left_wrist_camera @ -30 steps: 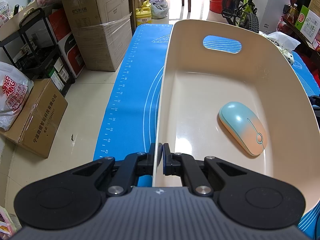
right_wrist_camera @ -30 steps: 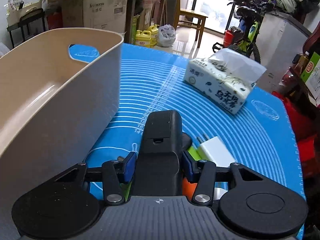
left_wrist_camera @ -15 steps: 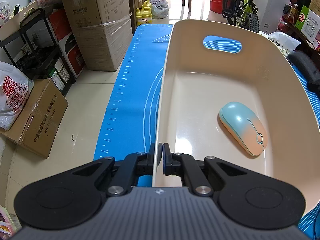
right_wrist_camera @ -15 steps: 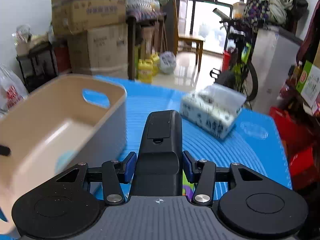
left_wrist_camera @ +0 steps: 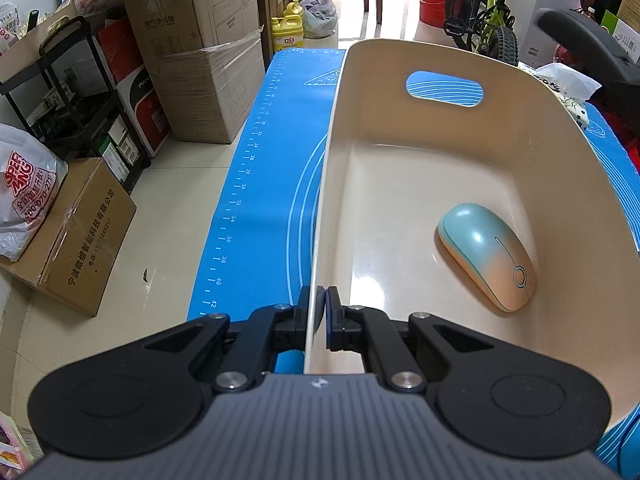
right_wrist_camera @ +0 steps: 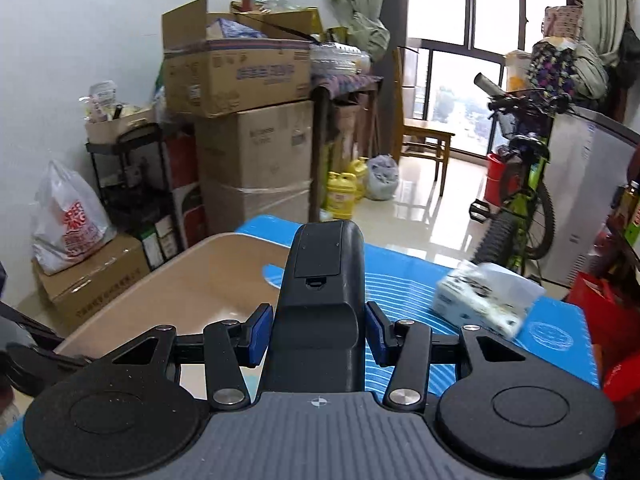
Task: Organize rigid objects
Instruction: 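Carry the glasses case into the basket and release it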
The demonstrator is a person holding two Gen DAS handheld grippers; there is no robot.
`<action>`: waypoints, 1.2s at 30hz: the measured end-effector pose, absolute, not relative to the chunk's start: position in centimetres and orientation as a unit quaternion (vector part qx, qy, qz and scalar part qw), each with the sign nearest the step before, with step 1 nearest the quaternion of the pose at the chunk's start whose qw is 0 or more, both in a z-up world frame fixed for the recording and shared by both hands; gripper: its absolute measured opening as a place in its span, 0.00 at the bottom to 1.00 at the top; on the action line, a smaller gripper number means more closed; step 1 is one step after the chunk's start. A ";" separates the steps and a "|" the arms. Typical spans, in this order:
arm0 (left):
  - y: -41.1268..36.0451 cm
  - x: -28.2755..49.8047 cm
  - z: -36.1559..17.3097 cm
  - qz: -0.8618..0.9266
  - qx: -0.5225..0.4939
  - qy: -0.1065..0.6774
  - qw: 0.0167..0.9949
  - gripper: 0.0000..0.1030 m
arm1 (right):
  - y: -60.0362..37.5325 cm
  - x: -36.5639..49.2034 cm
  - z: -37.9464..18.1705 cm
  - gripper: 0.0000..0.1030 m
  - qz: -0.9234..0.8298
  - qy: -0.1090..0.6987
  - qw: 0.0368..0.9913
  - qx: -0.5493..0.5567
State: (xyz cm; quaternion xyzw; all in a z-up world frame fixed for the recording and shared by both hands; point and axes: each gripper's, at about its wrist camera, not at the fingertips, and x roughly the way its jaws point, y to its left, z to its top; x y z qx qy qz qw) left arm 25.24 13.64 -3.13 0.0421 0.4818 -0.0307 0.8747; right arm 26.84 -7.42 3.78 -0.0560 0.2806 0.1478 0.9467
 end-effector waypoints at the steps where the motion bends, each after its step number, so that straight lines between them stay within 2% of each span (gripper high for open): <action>1: 13.7 25.2 -3.1 -0.031 0.043 0.482 0.875 0.06 | -6.8 27.0 3.8 0.52 0.153 0.285 0.945 -0.053; 13: 13.5 25.2 -3.2 -0.031 0.045 0.481 0.875 0.06 | 1.3 30.3 -0.3 0.51 0.166 0.375 0.909 -0.077; 21: 13.5 25.3 -3.2 -0.032 0.044 0.480 0.876 0.06 | 3.6 32.3 -4.0 0.51 0.151 0.442 0.878 -0.101; 32: 13.3 25.1 -3.2 -0.031 0.048 0.477 0.877 0.06 | 4.7 34.0 -6.1 0.51 0.144 0.520 0.833 -0.121; 34: 13.3 25.1 -3.2 -0.030 0.047 0.477 0.877 0.06 | 4.7 34.2 -6.0 0.54 0.139 0.521 0.834 -0.119; 36: 13.4 25.1 -3.2 -0.029 0.047 0.478 0.877 0.07 | 4.6 34.2 -5.8 0.62 0.143 0.517 0.837 -0.109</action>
